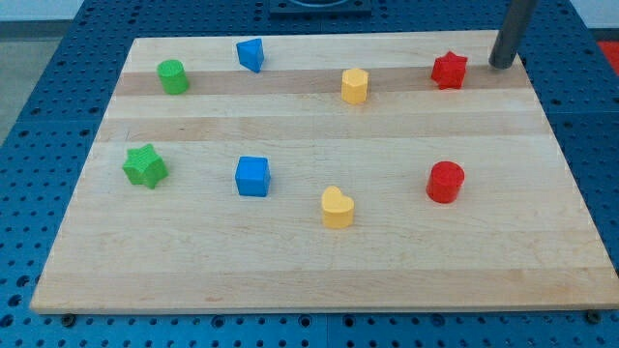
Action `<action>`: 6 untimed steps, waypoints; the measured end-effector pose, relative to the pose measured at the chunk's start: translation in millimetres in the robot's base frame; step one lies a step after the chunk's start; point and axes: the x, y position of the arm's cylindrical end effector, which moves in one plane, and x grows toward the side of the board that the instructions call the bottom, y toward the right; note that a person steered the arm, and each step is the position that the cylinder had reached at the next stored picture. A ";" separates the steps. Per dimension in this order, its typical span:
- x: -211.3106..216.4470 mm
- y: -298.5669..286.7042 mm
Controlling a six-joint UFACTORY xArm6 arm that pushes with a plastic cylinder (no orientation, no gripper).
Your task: Nudge the red star a bit left
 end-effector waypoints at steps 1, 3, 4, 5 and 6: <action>-21.2 -23.5; -28.1 -45.2; 22.2 -55.2; 24.4 -55.5; 59.9 -56.1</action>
